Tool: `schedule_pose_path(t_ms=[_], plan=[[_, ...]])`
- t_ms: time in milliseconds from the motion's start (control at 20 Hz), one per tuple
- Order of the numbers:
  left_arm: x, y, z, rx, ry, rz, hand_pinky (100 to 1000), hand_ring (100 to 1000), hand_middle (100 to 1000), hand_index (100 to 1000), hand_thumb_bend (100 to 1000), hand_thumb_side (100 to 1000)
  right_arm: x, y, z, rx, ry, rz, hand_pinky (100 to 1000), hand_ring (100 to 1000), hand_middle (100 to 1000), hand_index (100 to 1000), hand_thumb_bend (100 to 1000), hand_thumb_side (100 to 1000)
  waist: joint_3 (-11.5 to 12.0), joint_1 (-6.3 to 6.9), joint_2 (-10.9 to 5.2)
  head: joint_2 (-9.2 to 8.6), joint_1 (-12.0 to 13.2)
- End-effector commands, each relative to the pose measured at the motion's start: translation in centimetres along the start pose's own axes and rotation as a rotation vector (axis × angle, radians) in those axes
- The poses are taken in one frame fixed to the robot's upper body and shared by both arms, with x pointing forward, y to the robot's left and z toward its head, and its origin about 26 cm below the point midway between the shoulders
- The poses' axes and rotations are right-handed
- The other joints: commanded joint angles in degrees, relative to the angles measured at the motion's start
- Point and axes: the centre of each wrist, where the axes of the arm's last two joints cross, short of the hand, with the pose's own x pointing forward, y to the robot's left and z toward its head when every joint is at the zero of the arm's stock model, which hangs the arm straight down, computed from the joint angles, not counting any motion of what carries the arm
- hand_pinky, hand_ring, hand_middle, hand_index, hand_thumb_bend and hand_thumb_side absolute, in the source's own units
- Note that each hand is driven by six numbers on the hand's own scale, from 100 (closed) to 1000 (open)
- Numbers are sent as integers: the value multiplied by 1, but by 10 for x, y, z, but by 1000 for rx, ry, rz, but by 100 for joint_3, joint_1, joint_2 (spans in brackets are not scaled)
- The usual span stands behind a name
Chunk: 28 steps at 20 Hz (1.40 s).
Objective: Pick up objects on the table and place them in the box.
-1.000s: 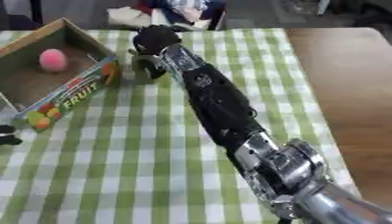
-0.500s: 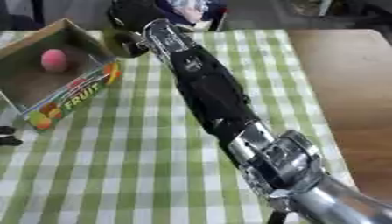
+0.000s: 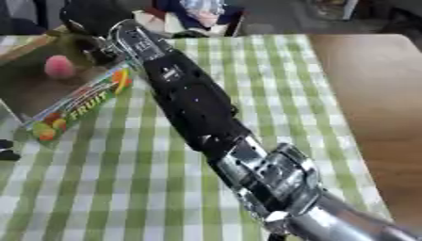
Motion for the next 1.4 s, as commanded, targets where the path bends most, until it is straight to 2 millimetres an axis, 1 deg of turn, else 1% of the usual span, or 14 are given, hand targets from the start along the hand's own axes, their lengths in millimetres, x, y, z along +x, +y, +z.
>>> schedule_pose_path(t_ms=[50,100,200,250,300,350,400,550,700,850,1050,1100,1250,1400], plan=[[6,3,-5,-10,-30,-8,830,612,655,734,100,919,4,-8,-4,-24,-18,12,669,649,556,689,100,100,41,32,-98,-79,-47],[6,2,-6,-12,-30,-5,830,612,655,733,100,919,12,-3,-5,-21,-29,3,676,665,605,818,100,100,60,32,-92,-82,-57],[6,2,-6,-13,-31,-3,830,612,655,733,100,919,20,0,-6,-31,-32,4,679,677,656,911,100,103,70,31,-87,-88,-52],[6,2,-6,-12,-30,-3,830,612,655,733,100,919,21,0,-6,-42,-27,9,682,685,686,943,100,177,68,30,-86,-90,-39],[6,2,-6,-12,-29,-4,830,612,655,733,100,919,21,-1,-6,-57,-20,17,682,688,701,956,105,221,64,28,-86,-93,-31],[6,2,-6,-11,-29,-4,830,612,655,733,100,919,20,-3,-6,-74,-12,25,678,685,702,958,100,245,58,27,-86,-95,-28],[6,2,-6,-11,-29,-4,830,612,655,733,100,919,19,-5,-5,-92,-2,29,673,681,698,953,100,233,50,28,-86,-95,-20],[6,3,-5,-3,-28,-7,830,612,655,733,100,918,13,-11,-3,-131,14,27,658,670,687,946,100,162,7,34,-83,-100,36],[5,5,-4,9,-23,-12,830,612,655,733,100,919,-2,-22,3,-191,13,10,639,658,675,938,100,104,-75,38,-78,-102,126],[5,7,-3,18,-19,-18,830,612,655,733,100,919,-12,-34,11,-229,-2,-5,634,656,673,937,100,100,-137,38,-76,-104,210],[5,7,-2,20,-18,-21,830,612,655,733,100,919,-14,-43,14,-235,-10,-43,634,656,673,937,100,100,-149,34,-76,-104,226],[4,9,-2,29,-16,-24,830,611,654,734,100,916,-18,-44,17,-242,-4,-55,604,636,650,952,100,100,-192,35,-79,-101,311],[4,16,1,64,-8,-40,830,611,655,734,100,916,-43,-40,38,-298,7,-67,599,637,655,1000,100,100,-459,65,-83,-79,549],[4,17,1,76,-8,-46,830,611,655,734,100,916,-68,-32,67,-355,18,-67,599,645,665,1000,100,100,-566,71,-81,-33,640]])
